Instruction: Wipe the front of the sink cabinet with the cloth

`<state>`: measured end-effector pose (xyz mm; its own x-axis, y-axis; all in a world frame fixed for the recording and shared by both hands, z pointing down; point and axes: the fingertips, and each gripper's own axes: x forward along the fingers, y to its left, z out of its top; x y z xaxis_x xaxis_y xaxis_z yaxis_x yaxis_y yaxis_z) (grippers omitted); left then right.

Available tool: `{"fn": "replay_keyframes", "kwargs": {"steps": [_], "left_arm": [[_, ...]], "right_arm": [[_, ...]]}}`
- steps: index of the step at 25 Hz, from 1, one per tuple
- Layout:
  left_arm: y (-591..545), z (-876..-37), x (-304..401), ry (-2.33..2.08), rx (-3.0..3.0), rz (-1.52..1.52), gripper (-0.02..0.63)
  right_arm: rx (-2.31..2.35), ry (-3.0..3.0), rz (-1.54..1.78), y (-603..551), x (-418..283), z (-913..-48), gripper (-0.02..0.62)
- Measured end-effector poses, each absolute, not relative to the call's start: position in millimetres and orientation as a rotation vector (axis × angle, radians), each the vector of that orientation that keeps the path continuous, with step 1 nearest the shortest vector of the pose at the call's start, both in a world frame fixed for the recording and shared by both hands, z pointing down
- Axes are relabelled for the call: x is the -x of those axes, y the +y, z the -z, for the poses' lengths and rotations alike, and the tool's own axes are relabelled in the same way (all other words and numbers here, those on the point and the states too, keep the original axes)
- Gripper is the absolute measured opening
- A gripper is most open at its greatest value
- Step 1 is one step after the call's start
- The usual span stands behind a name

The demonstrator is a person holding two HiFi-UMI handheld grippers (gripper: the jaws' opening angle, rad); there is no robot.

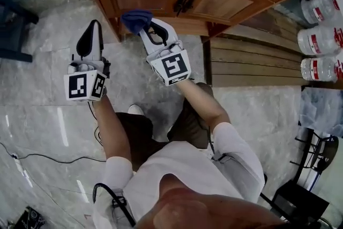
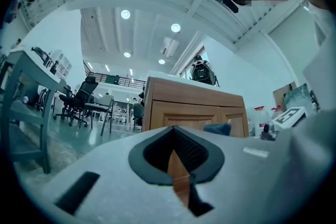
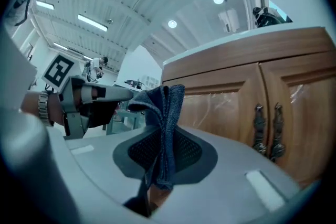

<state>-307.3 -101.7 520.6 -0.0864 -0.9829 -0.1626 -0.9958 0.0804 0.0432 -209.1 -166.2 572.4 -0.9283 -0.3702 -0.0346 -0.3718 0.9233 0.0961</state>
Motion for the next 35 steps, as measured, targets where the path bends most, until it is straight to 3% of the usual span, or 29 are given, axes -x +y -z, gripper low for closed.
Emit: {"fn": "replay_keyframes", "kwargs": {"steps": [8, 17, 35], "left_arm": [[-92.4, -515.7, 319.8, 2.286, 2.013, -0.258, 0.005], [-93.7, -512.8, 314.6, 2.264, 2.038, -0.293, 0.005], [-101.1, -519.0, 307.9, 2.242, 2.085, -0.266, 0.005]], "right_arm": [[0.481, 3.130, -0.013, -158.1, 296.4, -613.6, 0.071], [0.555, 3.148, 0.019, -186.2, 347.2, -628.2, 0.071], [0.743, 3.105, 0.016, -223.1, 301.1, -631.8, 0.071]]}}
